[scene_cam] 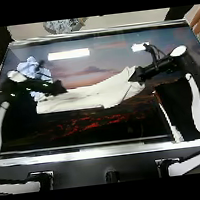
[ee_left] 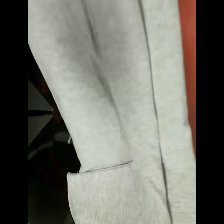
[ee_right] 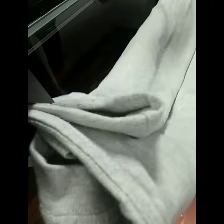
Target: Fold the shirts.
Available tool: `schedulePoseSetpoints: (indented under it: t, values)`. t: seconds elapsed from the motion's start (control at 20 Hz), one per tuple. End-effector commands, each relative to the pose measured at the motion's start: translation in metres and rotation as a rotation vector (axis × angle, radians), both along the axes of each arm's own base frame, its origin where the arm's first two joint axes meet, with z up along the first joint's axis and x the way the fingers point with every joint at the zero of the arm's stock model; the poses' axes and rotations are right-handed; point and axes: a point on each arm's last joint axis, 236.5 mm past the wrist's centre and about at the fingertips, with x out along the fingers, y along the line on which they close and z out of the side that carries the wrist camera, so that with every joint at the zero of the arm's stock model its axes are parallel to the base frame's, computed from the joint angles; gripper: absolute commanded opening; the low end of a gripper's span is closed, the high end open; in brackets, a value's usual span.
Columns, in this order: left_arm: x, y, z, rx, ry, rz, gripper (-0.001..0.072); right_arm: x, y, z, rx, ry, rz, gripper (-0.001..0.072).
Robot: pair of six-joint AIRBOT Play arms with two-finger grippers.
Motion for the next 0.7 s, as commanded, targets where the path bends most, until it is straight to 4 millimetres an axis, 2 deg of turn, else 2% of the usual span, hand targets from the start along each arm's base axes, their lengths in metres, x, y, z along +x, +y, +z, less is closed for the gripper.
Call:
schedulePoseSetpoints:
  t: [0.0, 0.15, 0.35, 0.45, 0.55, 0.65]
  values:
    - [-0.014, -0.09, -0.014, -0.084, -0.028, -0.048, 0.0033, -0.03, 0.013, 0.06, -0.041, -0.074, 0.024, 0.0044]
    - [-0.023, -0.148, -0.026, -0.183, 0.018, -0.054, 0.0032, -0.053, 0.015, 0.102, -0.051, -0.125, 0.017, 0.0044]
    - [-0.048, -0.208, -0.049, -0.307, 0.159, -0.05, 0.0032, -0.086, 0.016, 0.142, -0.065, -0.173, 0.018, 0.0044]
    - [-0.066, -0.241, -0.052, -0.386, 0.229, -0.044, 0.0032, -0.097, 0.014, 0.151, -0.084, -0.18, 0.011, 0.0045]
    - [-0.071, -0.267, -0.055, -0.426, 0.237, -0.007, 0.0032, -0.103, 0.011, 0.156, -0.102, -0.187, 0.001, 0.0045]
    - [-0.065, -0.272, -0.049, -0.444, 0.173, -0.018, 0.003, -0.103, 0.003, 0.151, -0.142, -0.185, -0.011, 0.0045]
